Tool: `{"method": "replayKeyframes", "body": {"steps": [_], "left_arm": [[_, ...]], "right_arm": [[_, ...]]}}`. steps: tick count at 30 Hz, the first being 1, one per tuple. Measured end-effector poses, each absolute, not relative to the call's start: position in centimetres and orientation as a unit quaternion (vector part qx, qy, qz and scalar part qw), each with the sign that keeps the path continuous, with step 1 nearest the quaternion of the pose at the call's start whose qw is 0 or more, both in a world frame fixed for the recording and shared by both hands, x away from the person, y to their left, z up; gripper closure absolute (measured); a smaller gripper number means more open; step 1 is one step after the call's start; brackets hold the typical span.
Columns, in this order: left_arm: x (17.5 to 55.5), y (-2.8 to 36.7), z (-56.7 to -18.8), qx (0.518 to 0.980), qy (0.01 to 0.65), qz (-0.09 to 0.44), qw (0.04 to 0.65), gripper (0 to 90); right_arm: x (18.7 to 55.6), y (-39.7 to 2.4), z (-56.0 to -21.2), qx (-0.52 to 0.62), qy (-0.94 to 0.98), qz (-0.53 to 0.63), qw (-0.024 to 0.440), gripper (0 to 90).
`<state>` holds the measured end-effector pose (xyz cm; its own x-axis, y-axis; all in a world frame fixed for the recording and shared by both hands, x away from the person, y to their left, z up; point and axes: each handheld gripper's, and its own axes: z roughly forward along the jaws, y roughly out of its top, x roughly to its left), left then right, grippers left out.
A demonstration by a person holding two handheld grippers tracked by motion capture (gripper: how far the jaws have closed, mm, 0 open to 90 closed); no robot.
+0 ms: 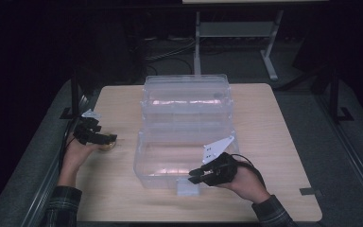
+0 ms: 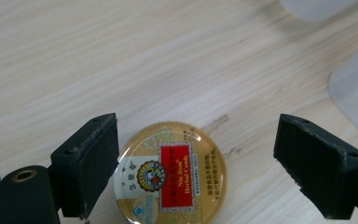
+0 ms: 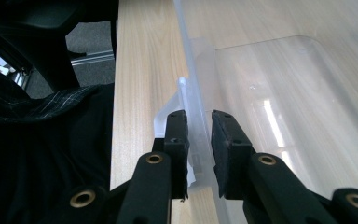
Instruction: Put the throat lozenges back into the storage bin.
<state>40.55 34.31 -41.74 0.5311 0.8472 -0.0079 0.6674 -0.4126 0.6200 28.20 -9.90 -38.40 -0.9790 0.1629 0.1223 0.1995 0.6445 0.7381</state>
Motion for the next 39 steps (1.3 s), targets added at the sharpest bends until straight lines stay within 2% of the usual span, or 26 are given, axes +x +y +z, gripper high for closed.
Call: {"method": "replayKeyframes", "body": {"steps": [39], "left_arm": [[41.4,34.9,-45.3,0.838,0.470,0.137,0.242,13.6]], "right_arm": [[28.2,-9.9,-38.4,-0.098,-0.907,-0.410,0.021,76.6]]}}
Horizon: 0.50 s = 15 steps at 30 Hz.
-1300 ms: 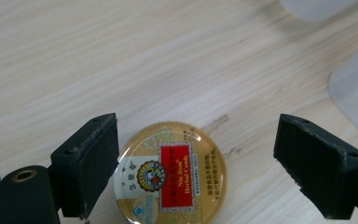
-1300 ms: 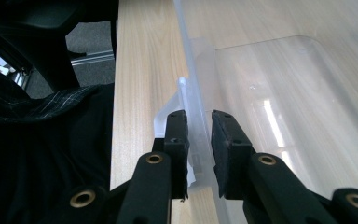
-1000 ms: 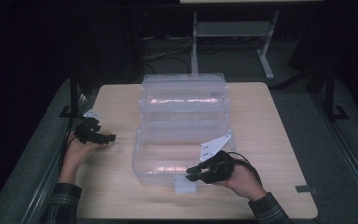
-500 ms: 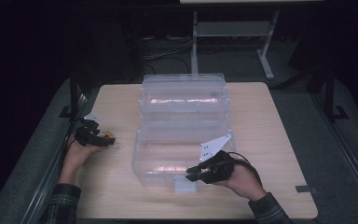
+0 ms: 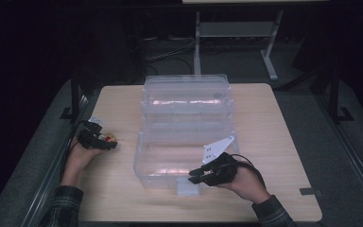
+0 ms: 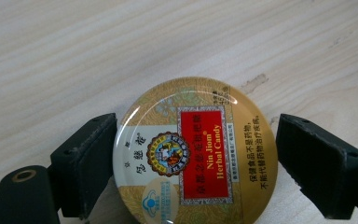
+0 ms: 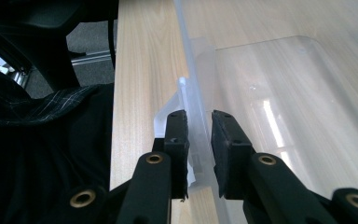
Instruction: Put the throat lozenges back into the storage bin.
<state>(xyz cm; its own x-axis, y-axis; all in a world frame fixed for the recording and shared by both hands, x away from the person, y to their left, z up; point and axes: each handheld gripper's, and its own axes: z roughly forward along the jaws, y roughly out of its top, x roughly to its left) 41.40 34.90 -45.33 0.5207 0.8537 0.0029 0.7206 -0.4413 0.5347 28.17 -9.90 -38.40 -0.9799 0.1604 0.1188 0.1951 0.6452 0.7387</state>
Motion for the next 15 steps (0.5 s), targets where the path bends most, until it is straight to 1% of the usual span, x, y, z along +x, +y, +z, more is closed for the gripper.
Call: {"method": "replayKeyframes", "body": {"steps": [9,10,12,15], "left_arm": [[41.42,34.78,-45.51,0.841,0.467,0.139,0.234,14.8],[41.40,34.80,-45.47,0.841,0.467,0.140,0.235,15.3],[41.36,34.87,-45.42,0.842,0.464,0.140,0.237,19.3],[41.32,34.84,-45.42,0.842,0.463,0.139,0.238,19.6]], "right_arm": [[28.15,-9.89,-38.41,-0.098,-0.907,-0.410,0.020,76.6],[28.15,-9.89,-38.41,-0.098,-0.906,-0.410,0.021,76.6],[28.15,-9.88,-38.41,-0.098,-0.906,-0.410,0.021,76.6],[28.14,-9.88,-38.41,-0.099,-0.906,-0.410,0.021,76.6]]}}
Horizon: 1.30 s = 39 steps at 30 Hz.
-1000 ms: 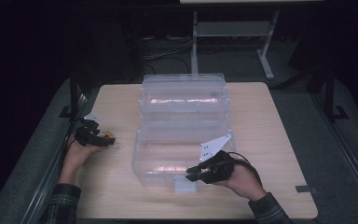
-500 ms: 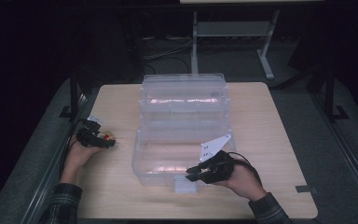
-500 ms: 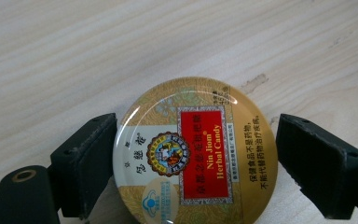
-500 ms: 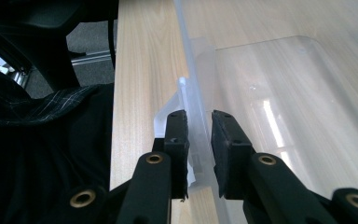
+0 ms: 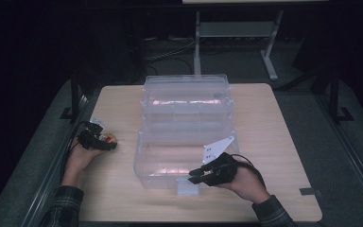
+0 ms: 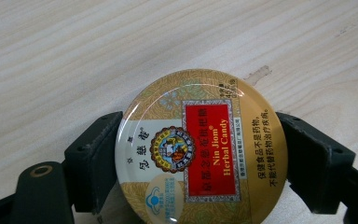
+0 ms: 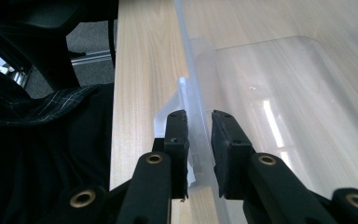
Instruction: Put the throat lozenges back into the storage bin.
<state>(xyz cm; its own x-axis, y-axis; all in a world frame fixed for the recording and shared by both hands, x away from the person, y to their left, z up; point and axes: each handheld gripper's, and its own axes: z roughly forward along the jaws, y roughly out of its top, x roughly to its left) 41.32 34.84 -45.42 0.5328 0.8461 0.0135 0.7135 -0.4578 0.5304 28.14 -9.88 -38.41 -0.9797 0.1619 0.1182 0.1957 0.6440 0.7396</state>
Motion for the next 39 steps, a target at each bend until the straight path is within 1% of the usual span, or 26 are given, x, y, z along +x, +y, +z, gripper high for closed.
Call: {"method": "replayKeyframes", "body": {"steps": [7,11,18,21,27,39], "left_arm": [[41.3,34.7,-45.3,0.845,0.459,0.143,0.233,19.9],[41.3,34.7,-45.0,0.842,0.461,0.145,0.241,20.0],[40.9,35.0,-44.2,0.837,0.464,0.129,0.261,20.0],[40.8,34.9,-43.8,0.839,0.462,0.113,0.263,20.0],[40.5,34.9,-42.9,0.838,0.460,0.104,0.275,19.9],[40.0,35.0,-41.9,0.841,0.455,0.088,0.281,19.9]], "right_arm": [[28.1,-9.9,-38.4,-0.099,-0.906,-0.410,0.021,76.6],[28.1,-9.9,-38.4,-0.098,-0.906,-0.410,0.020,76.6],[28.1,-9.9,-38.4,-0.099,-0.906,-0.410,0.021,76.6],[28.1,-9.9,-38.4,-0.099,-0.906,-0.411,0.021,76.6],[28.1,-9.9,-38.4,-0.101,-0.906,-0.410,0.021,76.6],[28.1,-9.9,-38.4,-0.101,-0.906,-0.410,0.021,76.6]]}}
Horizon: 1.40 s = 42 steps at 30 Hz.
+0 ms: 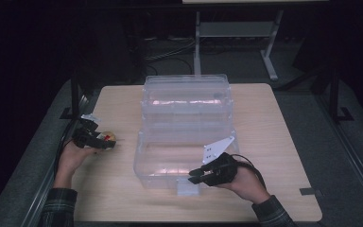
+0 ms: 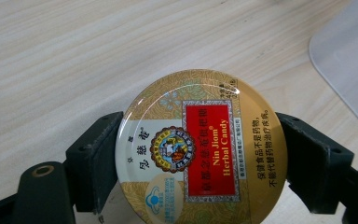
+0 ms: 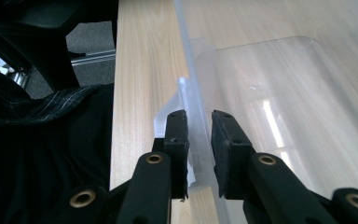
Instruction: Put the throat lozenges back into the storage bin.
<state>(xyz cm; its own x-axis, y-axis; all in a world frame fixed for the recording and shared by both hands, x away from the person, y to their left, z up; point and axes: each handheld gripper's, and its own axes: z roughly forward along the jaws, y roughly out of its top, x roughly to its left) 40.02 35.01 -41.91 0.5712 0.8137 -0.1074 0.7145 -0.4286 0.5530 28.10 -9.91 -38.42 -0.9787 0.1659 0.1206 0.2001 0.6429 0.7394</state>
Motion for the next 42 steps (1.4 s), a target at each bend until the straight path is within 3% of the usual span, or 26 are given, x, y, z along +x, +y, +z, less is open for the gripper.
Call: {"method": "replayKeyframes", "body": {"steps": [42], "left_arm": [[37.2,32.2,-36.8,0.865,0.384,0.055,0.319,19.9]], "right_arm": [[28.1,-9.9,-38.4,-0.100,-0.906,-0.411,0.020,76.6]]}}
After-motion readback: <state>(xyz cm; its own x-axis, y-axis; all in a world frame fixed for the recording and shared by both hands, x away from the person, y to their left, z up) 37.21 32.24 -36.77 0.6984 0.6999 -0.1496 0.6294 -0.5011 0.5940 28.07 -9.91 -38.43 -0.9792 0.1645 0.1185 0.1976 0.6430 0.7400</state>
